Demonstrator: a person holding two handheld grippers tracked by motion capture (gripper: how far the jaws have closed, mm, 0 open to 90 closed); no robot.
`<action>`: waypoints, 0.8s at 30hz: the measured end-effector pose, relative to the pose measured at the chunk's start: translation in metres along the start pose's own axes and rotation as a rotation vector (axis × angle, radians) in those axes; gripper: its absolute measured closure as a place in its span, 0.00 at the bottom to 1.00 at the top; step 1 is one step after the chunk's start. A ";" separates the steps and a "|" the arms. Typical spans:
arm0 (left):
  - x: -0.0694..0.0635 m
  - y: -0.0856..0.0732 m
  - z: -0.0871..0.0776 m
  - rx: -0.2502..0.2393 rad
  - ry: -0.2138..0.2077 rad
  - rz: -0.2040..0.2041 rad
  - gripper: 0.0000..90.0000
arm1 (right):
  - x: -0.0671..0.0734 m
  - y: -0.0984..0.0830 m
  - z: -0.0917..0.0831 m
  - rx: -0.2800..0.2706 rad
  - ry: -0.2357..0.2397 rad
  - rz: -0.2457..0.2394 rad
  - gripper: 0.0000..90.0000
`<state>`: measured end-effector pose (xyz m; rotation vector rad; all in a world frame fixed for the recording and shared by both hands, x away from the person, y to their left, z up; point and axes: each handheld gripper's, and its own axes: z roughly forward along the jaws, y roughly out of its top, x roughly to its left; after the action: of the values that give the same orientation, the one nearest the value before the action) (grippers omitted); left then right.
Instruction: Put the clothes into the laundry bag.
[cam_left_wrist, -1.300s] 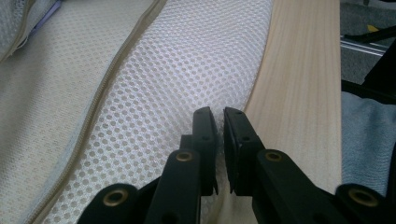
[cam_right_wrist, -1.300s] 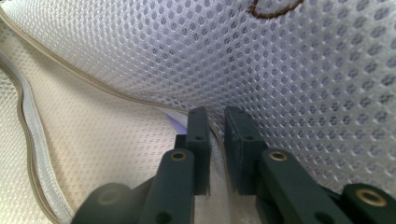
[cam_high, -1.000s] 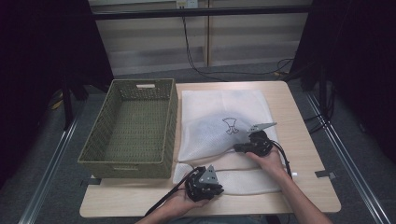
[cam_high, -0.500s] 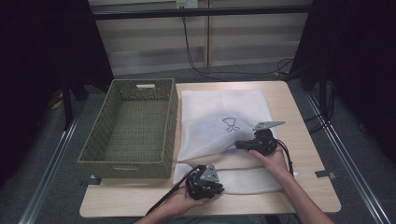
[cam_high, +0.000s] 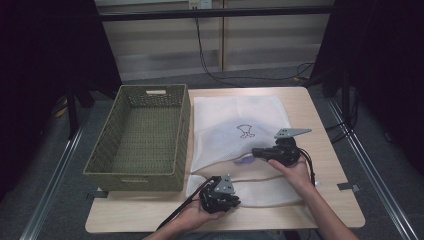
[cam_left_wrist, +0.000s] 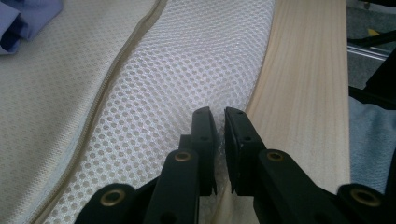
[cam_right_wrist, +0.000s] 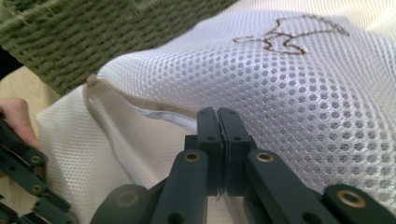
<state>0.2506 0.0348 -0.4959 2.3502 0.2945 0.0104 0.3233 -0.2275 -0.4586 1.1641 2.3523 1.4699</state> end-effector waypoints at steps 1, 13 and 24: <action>0.000 0.000 -0.001 0.011 0.000 0.003 0.92 | 0.001 0.001 -0.001 -0.007 0.002 -0.004 0.99; 0.001 -0.001 -0.002 0.014 0.000 0.014 0.92 | 0.021 0.009 -0.014 -0.038 -0.003 -0.043 0.99; 0.004 0.003 -0.001 0.030 -0.006 0.021 0.93 | 0.030 0.009 -0.024 -0.050 -0.004 -0.051 0.99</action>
<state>0.2545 0.0346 -0.4934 2.3823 0.2689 0.0098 0.2955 -0.2228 -0.4309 1.0859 2.3109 1.4990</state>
